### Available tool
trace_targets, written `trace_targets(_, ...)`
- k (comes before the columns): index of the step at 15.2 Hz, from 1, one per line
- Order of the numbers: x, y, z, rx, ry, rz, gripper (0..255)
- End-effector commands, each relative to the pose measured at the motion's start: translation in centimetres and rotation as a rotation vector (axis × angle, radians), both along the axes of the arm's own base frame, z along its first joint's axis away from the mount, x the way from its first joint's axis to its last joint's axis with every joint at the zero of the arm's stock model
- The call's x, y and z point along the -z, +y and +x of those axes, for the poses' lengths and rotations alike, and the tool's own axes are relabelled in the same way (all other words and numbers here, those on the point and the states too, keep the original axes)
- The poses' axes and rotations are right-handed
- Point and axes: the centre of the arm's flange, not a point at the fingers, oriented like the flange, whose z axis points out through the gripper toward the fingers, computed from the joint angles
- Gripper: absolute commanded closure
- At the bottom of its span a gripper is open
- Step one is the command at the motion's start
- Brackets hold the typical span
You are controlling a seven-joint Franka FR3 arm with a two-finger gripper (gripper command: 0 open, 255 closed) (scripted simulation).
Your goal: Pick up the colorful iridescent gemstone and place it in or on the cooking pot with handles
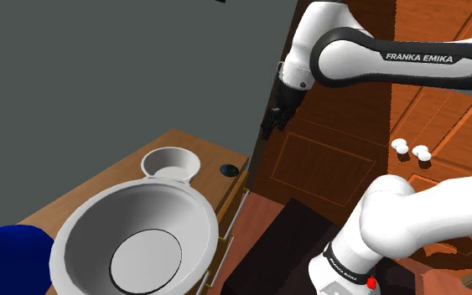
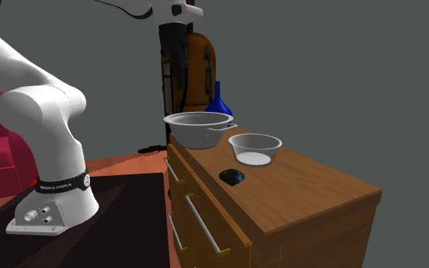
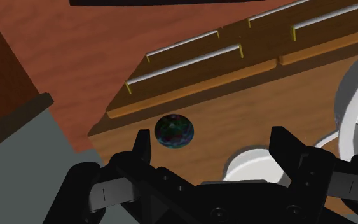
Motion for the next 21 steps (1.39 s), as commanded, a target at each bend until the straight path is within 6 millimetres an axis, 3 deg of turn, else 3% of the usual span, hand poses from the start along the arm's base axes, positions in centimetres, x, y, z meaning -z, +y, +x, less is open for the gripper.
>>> trace_targets(1,2.5,-0.3,1.3,-0.013,-0.003,-0.008,0)
trace_targets(19,23.8,-3.1,11.0,-0.118,-0.008,-0.076,0)
trace_targets(21,24.4,-3.2,11.1,-0.118,-0.008,-0.076,0)
